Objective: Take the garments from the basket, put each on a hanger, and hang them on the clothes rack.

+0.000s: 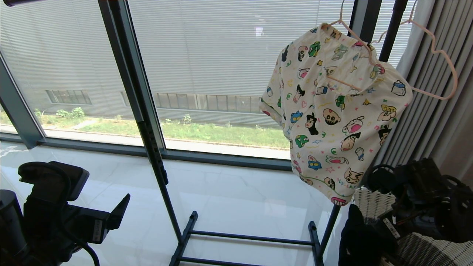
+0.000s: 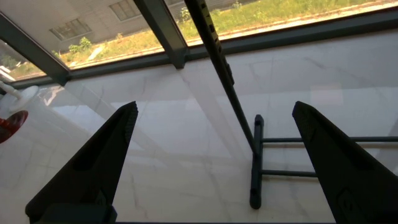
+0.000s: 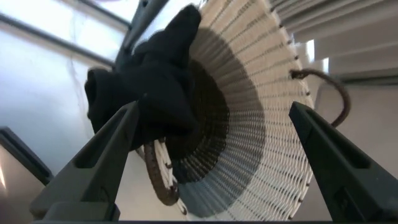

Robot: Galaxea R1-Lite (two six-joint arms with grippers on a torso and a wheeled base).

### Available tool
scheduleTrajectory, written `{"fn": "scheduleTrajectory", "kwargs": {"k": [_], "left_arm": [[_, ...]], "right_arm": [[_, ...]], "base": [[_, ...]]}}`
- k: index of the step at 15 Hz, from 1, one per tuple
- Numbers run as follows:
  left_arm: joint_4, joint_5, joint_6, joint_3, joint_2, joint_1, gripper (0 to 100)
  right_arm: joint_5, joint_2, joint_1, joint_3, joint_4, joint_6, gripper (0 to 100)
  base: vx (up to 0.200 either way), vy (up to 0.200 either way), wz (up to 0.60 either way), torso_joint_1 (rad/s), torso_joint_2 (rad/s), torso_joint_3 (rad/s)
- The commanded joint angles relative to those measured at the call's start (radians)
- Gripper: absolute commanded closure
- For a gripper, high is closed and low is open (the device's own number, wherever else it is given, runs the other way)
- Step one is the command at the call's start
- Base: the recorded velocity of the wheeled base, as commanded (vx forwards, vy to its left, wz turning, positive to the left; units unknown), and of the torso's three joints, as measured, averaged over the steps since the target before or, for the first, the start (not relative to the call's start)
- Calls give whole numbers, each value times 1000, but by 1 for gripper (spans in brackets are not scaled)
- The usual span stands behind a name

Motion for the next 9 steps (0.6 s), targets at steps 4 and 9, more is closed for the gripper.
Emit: {"fn": "scheduleTrajectory", "kwargs": {"k": [4, 9], "left_arm": [[-1, 25, 0, 18, -5, -4, 0], [-1, 27, 0, 52, -7, -24, 0]], "right_arm": [[-7, 209, 38, 17, -90, 3, 0], [-7, 278, 59, 10, -186, 1, 0]], "base": [[0, 0, 0, 0, 0, 0], [0, 0, 0, 0, 0, 0]]}}
